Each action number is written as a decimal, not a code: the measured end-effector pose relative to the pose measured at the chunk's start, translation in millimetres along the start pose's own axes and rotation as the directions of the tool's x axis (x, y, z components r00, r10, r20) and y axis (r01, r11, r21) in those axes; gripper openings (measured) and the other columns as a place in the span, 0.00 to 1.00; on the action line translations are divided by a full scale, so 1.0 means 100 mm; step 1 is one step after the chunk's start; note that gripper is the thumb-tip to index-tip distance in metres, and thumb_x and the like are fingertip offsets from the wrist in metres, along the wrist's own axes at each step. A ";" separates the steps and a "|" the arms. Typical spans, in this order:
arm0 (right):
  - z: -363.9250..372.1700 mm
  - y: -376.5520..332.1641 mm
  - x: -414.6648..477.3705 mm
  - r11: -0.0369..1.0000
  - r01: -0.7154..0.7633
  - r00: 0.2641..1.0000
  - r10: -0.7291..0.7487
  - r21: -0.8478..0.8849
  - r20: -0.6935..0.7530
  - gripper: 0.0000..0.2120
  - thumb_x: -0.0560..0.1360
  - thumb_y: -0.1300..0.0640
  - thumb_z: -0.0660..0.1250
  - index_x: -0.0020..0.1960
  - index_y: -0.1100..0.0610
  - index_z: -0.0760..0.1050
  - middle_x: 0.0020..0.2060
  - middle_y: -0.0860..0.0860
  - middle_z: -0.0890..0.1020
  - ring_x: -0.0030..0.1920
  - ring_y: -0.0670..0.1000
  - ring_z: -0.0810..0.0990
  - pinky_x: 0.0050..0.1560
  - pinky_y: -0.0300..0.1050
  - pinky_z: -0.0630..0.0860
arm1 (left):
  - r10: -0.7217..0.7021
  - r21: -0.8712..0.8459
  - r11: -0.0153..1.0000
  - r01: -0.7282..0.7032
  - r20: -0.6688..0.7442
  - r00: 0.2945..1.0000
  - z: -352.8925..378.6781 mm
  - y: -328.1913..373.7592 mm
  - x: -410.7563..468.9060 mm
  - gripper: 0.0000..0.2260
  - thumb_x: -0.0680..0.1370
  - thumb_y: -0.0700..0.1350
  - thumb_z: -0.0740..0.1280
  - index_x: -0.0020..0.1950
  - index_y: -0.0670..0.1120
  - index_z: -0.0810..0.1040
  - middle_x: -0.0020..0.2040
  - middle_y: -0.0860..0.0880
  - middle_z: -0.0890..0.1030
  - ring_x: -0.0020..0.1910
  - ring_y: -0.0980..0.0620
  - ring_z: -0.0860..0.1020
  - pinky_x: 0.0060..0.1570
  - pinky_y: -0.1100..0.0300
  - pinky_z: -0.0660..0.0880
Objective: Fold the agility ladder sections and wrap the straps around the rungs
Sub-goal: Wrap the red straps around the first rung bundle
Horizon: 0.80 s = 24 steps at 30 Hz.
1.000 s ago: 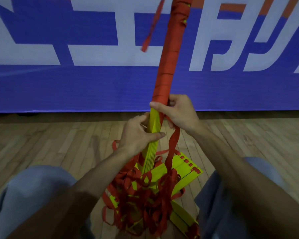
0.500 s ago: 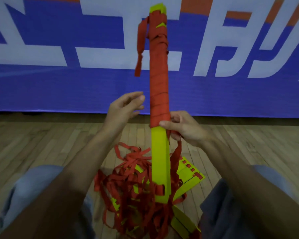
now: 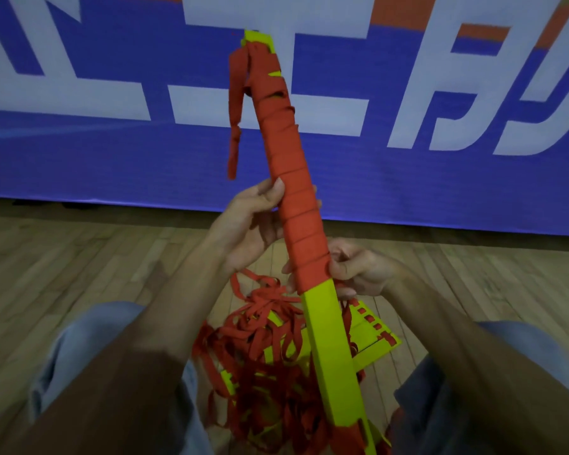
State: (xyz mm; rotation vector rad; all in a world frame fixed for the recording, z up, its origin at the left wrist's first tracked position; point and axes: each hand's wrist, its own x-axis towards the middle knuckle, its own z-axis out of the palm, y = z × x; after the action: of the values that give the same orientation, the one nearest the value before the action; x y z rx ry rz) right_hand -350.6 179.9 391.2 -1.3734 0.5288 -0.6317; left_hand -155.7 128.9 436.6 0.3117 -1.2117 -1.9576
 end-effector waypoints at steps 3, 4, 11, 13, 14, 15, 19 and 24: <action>0.05 -0.04 -0.01 0.996 -0.050 0.998 0.047 -0.076 -0.053 0.32 0.72 0.48 0.73 0.63 0.71 0.70 0.46 0.55 0.83 0.25 0.44 0.73 0.26 0.35 0.70 | 0.006 0.006 1.000 -0.005 -0.065 0.998 0.00 -0.03 0.02 0.19 0.70 0.48 0.69 0.58 0.40 0.77 0.51 0.44 0.84 0.48 0.49 0.83 0.48 0.54 0.80; 0.10 -0.09 -0.01 0.991 -0.074 0.993 0.064 -0.112 -0.097 0.29 0.72 0.48 0.73 0.61 0.70 0.72 0.42 0.52 0.83 0.26 0.44 0.74 0.27 0.35 0.72 | 0.006 0.022 1.000 -0.004 -0.097 0.995 0.00 -0.03 0.03 0.18 0.70 0.48 0.70 0.57 0.41 0.78 0.50 0.45 0.83 0.46 0.49 0.82 0.47 0.54 0.80; 0.14 -0.16 0.06 0.825 -0.332 0.844 0.042 -0.458 -0.535 0.13 0.74 0.55 0.71 0.46 0.67 0.82 0.39 0.60 0.85 0.36 0.51 0.84 0.40 0.47 0.82 | 0.130 0.290 0.957 -0.019 -0.370 0.920 0.00 -0.02 0.06 0.19 0.66 0.45 0.76 0.56 0.43 0.80 0.43 0.48 0.81 0.39 0.52 0.80 0.36 0.59 0.79; 0.15 -0.12 0.08 0.778 -0.359 0.825 0.006 -0.515 -0.565 0.14 0.74 0.52 0.71 0.45 0.64 0.83 0.41 0.61 0.85 0.36 0.50 0.83 0.41 0.46 0.80 | 0.192 0.366 0.930 -0.026 -0.425 0.885 -0.03 -0.03 0.09 0.19 0.68 0.42 0.77 0.57 0.43 0.80 0.39 0.52 0.80 0.37 0.53 0.80 0.34 0.58 0.78; 0.16 -0.14 0.08 0.773 -0.364 0.823 0.006 -0.520 -0.568 0.13 0.76 0.52 0.69 0.46 0.64 0.83 0.40 0.59 0.85 0.34 0.46 0.82 0.38 0.42 0.79 | 0.229 0.401 0.916 -0.031 -0.456 0.860 -0.04 -0.04 0.11 0.18 0.68 0.42 0.78 0.56 0.43 0.80 0.36 0.54 0.79 0.36 0.53 0.79 0.33 0.58 0.78; 0.17 -0.16 0.07 0.766 -0.376 0.824 0.018 -0.522 -0.567 0.13 0.78 0.52 0.67 0.46 0.62 0.83 0.39 0.56 0.85 0.32 0.43 0.81 0.37 0.40 0.77 | 0.265 0.429 0.903 -0.037 -0.486 0.833 -0.05 -0.05 0.13 0.18 0.67 0.42 0.79 0.55 0.43 0.80 0.34 0.55 0.78 0.35 0.54 0.79 0.33 0.56 0.79; 0.20 -0.16 0.09 0.651 -0.447 0.821 0.026 -0.613 -0.570 0.18 0.76 0.40 0.66 0.46 0.54 0.83 0.42 0.54 0.85 0.43 0.53 0.84 0.50 0.56 0.78 | 0.360 0.505 0.863 -0.032 -0.568 0.740 -0.12 -0.13 0.19 0.22 0.62 0.49 0.82 0.51 0.42 0.80 0.41 0.45 0.81 0.37 0.50 0.82 0.35 0.50 0.82; 0.36 0.06 0.22 0.425 -0.523 0.773 -0.128 -0.739 -0.621 0.19 0.66 0.37 0.75 0.36 0.53 0.80 0.29 0.49 0.80 0.30 0.47 0.77 0.35 0.46 0.74 | 0.370 0.549 0.835 0.049 -0.624 0.689 -0.18 -0.28 0.20 0.25 0.57 0.59 0.80 0.45 0.46 0.82 0.41 0.47 0.84 0.43 0.47 0.84 0.44 0.43 0.82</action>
State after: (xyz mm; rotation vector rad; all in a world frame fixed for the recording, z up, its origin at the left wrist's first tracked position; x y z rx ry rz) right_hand -309.0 191.4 390.6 -2.0477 1.7686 -0.5721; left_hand -172.4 108.7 407.4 1.1017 -1.1480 -1.0898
